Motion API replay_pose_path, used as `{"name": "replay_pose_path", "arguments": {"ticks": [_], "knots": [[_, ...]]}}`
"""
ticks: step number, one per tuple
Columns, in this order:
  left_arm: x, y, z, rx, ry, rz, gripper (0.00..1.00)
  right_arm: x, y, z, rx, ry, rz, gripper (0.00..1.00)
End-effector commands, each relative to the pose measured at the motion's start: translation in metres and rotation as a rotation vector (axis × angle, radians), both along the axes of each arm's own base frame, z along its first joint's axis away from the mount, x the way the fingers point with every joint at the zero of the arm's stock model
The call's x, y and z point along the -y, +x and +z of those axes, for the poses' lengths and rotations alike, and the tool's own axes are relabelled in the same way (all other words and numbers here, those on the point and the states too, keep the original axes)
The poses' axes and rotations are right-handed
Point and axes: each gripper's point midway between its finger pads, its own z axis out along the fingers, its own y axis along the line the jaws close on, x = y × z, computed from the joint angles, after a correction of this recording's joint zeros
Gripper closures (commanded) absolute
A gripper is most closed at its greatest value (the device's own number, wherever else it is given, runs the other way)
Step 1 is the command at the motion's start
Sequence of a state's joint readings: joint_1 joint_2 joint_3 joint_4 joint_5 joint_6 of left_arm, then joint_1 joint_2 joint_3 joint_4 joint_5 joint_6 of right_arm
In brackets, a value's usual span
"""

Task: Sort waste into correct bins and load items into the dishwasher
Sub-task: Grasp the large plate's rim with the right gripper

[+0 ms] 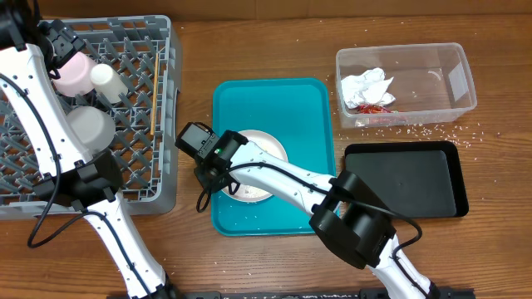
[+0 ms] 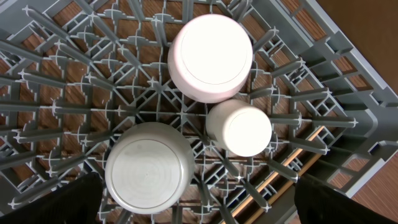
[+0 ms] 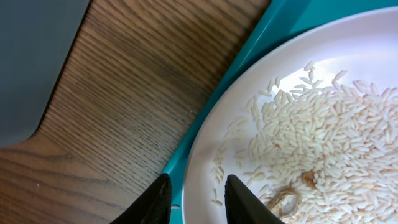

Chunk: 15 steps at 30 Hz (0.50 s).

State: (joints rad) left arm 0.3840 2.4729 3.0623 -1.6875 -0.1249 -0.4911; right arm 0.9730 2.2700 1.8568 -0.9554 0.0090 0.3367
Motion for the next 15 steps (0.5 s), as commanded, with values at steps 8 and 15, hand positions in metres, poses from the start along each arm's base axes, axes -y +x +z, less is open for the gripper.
{"name": "replay_pose_path", "arguments": {"ticks": [8,15], "knots": [[0.001,-0.001,0.003,-0.007,0.017,-0.013,0.00,0.002,-0.020,-0.024,-0.029,-0.074,0.033,0.69],[0.001,-0.001,0.003,-0.007,0.017,-0.014,0.00,0.005,-0.019,-0.026,-0.025,-0.091,0.030,0.69]]}}
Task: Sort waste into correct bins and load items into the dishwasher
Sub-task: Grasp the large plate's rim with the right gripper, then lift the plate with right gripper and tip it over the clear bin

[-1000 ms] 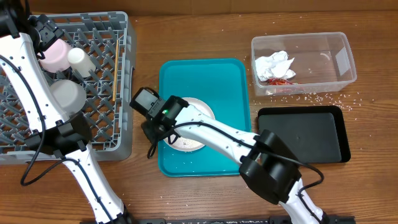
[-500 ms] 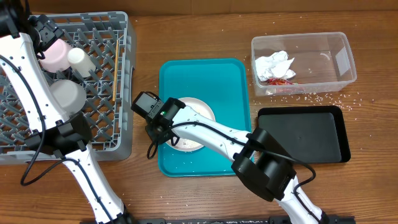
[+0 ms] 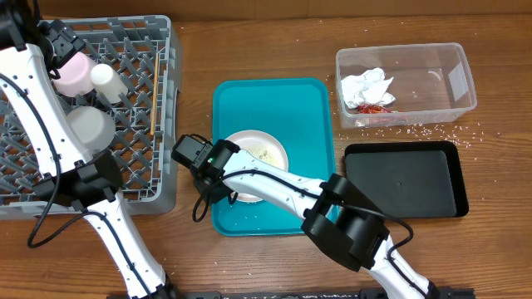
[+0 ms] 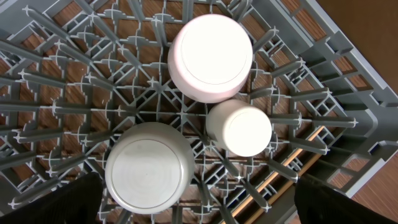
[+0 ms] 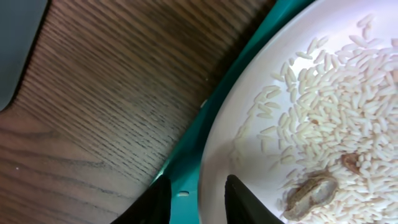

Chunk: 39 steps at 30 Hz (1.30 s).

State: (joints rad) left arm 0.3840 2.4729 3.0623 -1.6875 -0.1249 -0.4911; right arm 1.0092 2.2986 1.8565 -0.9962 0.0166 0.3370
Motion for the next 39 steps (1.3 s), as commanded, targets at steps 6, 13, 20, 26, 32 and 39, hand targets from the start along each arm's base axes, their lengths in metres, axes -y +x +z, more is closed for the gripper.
{"name": "replay_pose_path", "arguments": {"ticks": [6,13,20,26,32,39], "knots": [[0.001,-0.001,0.003,-0.008,0.017,-0.014,0.00,0.013,0.009,-0.017,0.057,-0.071,-0.015,0.72],[0.001,-0.001,0.003,-0.007,0.015,-0.015,0.00,0.020,0.024,-0.015,0.130,-0.097,-0.089,0.81],[0.003,0.000,0.002,-0.002,0.004,-0.020,0.00,0.018,0.038,-0.011,0.191,-0.074,-0.186,0.92],[0.003,0.000,0.002,-0.002,0.004,-0.020,0.00,0.020,0.050,-0.006,0.251,-0.069,-0.260,0.96],[0.003,0.000,0.002,-0.002,0.004,-0.020,0.00,0.021,0.054,-0.005,0.277,-0.077,-0.265,0.96],[0.003,0.000,0.002,-0.002,0.004,-0.020,0.00,0.022,0.059,0.002,0.311,-0.104,-0.197,0.96]]}}
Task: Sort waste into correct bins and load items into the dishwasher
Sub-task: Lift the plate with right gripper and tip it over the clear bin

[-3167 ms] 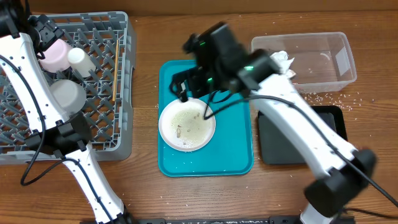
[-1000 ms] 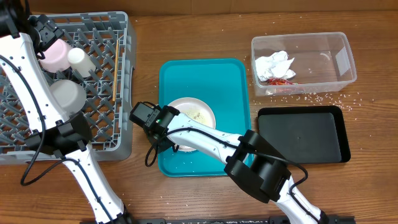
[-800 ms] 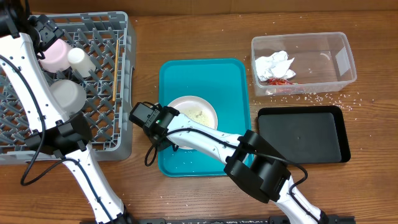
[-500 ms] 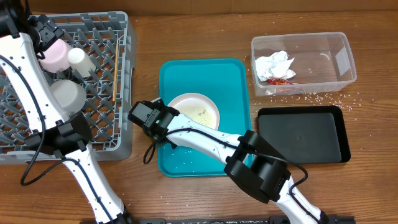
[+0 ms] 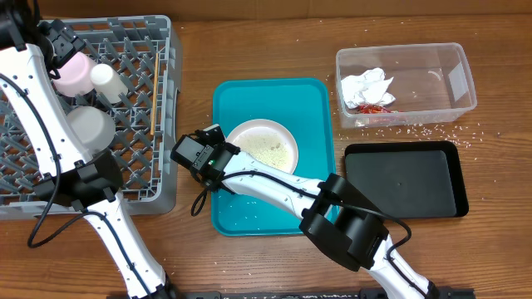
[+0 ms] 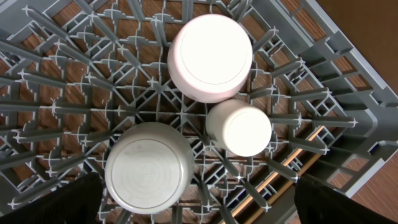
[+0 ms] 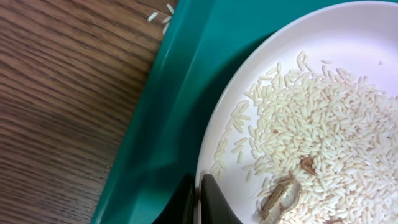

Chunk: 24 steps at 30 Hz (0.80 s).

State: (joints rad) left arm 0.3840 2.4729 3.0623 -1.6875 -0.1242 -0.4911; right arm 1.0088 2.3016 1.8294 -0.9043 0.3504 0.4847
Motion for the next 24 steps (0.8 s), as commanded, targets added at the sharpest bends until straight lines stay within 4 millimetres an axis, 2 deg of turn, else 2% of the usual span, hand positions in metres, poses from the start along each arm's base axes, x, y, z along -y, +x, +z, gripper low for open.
{"name": "replay_pose_path", "arguments": {"ticks": [1,10,14,21,24], "knots": [[0.003,0.000,0.002,-0.002,0.005,-0.020,0.00,0.005,0.006,-0.001,0.025,-0.040,0.011,0.96],[0.003,0.000,0.002,-0.002,0.005,-0.020,0.00,0.040,0.010,0.011,0.079,-0.243,0.028,0.96],[0.003,0.000,0.002,-0.002,0.005,-0.020,0.00,0.047,0.016,0.024,0.113,-0.290,0.024,0.96],[0.003,0.000,0.002,-0.002,0.005,-0.020,0.00,0.042,0.024,0.036,0.147,-0.308,0.078,0.96],[0.003,0.000,0.002,-0.002,0.005,-0.020,0.00,0.051,0.032,0.045,0.209,-0.370,0.061,0.96]]}}
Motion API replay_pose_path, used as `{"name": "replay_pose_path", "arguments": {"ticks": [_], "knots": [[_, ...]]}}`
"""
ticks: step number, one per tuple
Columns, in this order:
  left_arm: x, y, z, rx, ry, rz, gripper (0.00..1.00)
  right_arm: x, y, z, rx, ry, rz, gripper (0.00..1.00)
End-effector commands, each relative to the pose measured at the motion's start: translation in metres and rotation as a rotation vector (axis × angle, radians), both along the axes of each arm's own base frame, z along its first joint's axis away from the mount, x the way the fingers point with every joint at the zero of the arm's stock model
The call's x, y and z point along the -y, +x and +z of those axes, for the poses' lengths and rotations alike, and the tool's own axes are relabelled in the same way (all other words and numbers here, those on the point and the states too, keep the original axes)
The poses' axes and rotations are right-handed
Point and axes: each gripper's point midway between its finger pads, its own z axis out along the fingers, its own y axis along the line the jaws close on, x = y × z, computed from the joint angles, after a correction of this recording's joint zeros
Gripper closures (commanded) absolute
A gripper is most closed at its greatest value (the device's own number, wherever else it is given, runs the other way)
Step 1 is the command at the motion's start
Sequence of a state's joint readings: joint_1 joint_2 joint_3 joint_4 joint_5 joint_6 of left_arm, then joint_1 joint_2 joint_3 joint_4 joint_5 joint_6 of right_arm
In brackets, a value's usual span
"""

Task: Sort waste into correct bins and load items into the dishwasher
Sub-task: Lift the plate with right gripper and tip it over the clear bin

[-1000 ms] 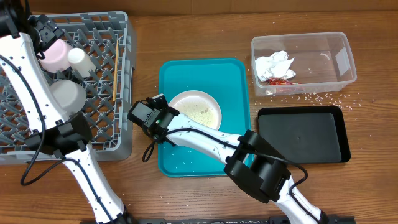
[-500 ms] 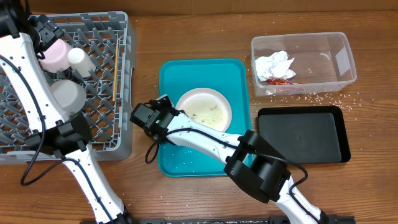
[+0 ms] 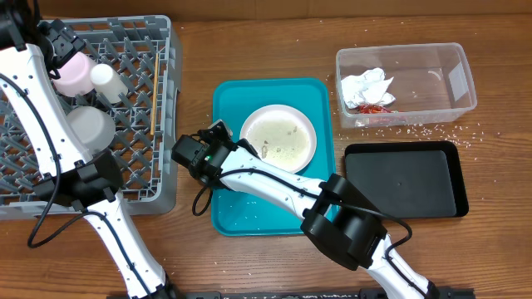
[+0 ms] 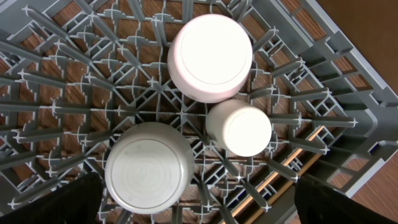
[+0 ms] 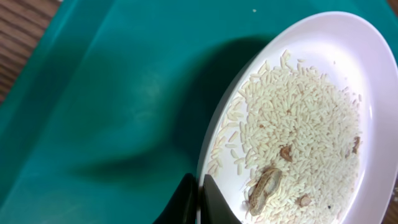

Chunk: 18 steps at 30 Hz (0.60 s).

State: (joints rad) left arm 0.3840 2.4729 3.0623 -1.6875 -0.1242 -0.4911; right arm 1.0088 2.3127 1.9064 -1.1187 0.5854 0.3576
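Observation:
A white plate (image 3: 283, 137) of rice (image 5: 292, 118) with a peanut shell (image 5: 264, 186) hangs slightly tilted above the teal tray (image 3: 229, 208). My right gripper (image 3: 240, 149) is shut on the plate's left rim; in the right wrist view the gripper (image 5: 199, 198) pinches the rim and the plate (image 5: 367, 74) throws a shadow on the tray (image 5: 93, 93). My left gripper (image 4: 199, 208) is open above the grey dish rack (image 3: 141, 100), over a pink cup (image 4: 210, 57), a small white cup (image 4: 239, 127) and a grey bowl (image 4: 148, 169), all upside down.
A clear bin (image 3: 453, 62) holding crumpled tissue and red scraps stands at the back right. A black tray (image 3: 403, 178) lies in front of it. Rice grains are scattered on the wood around the bin. A chopstick (image 3: 155, 79) lies in the rack.
The plate, held by my right gripper, has shifted right over the tray and now hangs above it, casting a shadow. The left arm has not moved.
My right gripper was open astride the plate's left rim at the tray's left edge, and stayed so half a second later. Then it was shut on the rim. Now the plate is raised and further right over the tray. The left gripper stayed open over the rack.

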Motion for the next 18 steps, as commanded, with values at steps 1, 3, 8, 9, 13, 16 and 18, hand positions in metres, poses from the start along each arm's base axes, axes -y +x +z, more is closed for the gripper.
{"name": "replay_pose_path", "arguments": {"ticks": [1,3,8,9,13,16,18], "knots": [[0.003,0.000,0.002,-0.002,0.005,-0.020,0.00,0.009,0.020,0.022,0.125,-0.079,0.000,0.96],[0.003,0.000,0.002,-0.002,0.005,-0.020,0.00,0.019,0.023,0.031,0.161,-0.137,-0.005,0.96],[0.003,0.000,0.002,-0.003,0.005,-0.020,0.00,0.020,0.025,0.045,0.171,-0.119,-0.042,0.96],[0.003,0.000,0.002,-0.002,0.005,-0.020,0.00,0.020,0.027,0.049,0.180,-0.106,-0.057,0.96],[0.003,0.000,0.002,-0.003,0.005,-0.020,0.00,0.018,0.036,0.073,0.220,-0.028,-0.136,0.96],[0.003,0.000,0.002,-0.002,0.005,-0.020,0.00,0.026,0.045,0.090,0.251,0.034,-0.231,0.96],[0.003,0.000,0.002,-0.002,0.005,-0.020,0.00,0.038,0.053,0.103,0.270,0.071,-0.314,0.96]]}}
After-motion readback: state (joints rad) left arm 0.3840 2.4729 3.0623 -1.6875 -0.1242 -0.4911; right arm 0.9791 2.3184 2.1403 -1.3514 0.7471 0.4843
